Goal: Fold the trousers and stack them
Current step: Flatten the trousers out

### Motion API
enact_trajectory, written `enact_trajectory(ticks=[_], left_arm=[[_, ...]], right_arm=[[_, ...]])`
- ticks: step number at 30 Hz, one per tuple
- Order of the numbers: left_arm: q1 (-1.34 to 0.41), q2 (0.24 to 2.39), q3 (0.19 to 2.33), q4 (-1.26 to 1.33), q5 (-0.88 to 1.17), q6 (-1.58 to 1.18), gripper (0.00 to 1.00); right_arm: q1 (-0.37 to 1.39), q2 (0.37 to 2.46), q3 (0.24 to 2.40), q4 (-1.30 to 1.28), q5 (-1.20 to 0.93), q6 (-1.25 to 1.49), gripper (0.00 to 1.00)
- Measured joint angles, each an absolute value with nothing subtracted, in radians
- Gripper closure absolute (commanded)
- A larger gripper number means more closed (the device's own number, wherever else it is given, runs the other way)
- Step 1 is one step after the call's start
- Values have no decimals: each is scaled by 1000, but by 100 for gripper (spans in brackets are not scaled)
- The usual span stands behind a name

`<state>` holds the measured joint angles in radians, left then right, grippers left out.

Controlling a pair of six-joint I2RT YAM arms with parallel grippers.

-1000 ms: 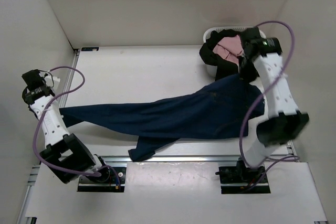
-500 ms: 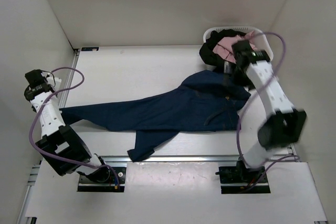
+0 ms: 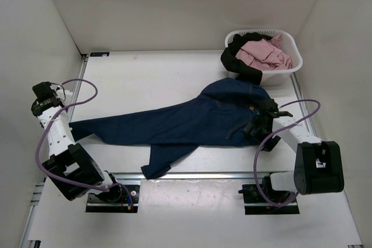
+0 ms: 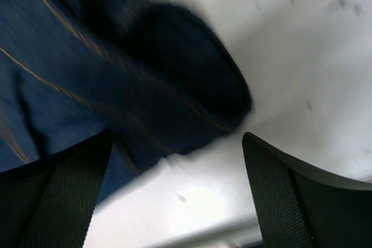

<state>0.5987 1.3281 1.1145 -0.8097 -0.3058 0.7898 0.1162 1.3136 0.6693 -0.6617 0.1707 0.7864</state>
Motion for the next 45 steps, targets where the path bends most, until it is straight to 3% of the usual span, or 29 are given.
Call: enact_trajectory(ticks=[1, 2, 6, 8, 13, 16, 24, 28, 31, 36, 40, 45], left_arm=[[599, 1325, 1111, -809, -306, 790, 86], [599, 1321, 1107, -809, -306, 792, 86], [599, 1318, 1102, -809, -305, 793, 86], [599, 1316, 1098, -809, -305, 794, 86], [597, 1314, 1093, -810, -297, 794, 86], [587, 1359, 1164, -843, -289, 791, 86], [463, 1634, 1818, -867, -297, 762, 86], [433, 1621, 1991, -850, -303, 782, 86], [436, 1494, 1854, -835, -303, 817, 86], [439, 1257, 1427, -866, -303, 892, 86], [439, 1174, 1150, -902, -306, 936, 86], [441, 1121, 962, -975, -320, 966, 86]], right_arm=[[116, 1325, 669, -631, 179, 804, 8], [116, 1337, 672, -605, 191, 818, 30], [113, 1364, 676, -542, 250, 893, 85], [104, 1368, 671, -514, 260, 930, 100], [83, 1366, 672, -493, 264, 946, 100], [76, 1384, 785, -565, 283, 894, 100], [35, 1422, 1525, -670, 273, 747, 100], [-16, 1308, 1618, -701, 273, 729, 100], [-27, 1145, 1508, -739, 283, 743, 100], [-33, 929, 1226, -876, 318, 790, 100], [-33, 844, 1037, -976, 353, 845, 100], [-33, 721, 904, -1071, 424, 907, 100]])
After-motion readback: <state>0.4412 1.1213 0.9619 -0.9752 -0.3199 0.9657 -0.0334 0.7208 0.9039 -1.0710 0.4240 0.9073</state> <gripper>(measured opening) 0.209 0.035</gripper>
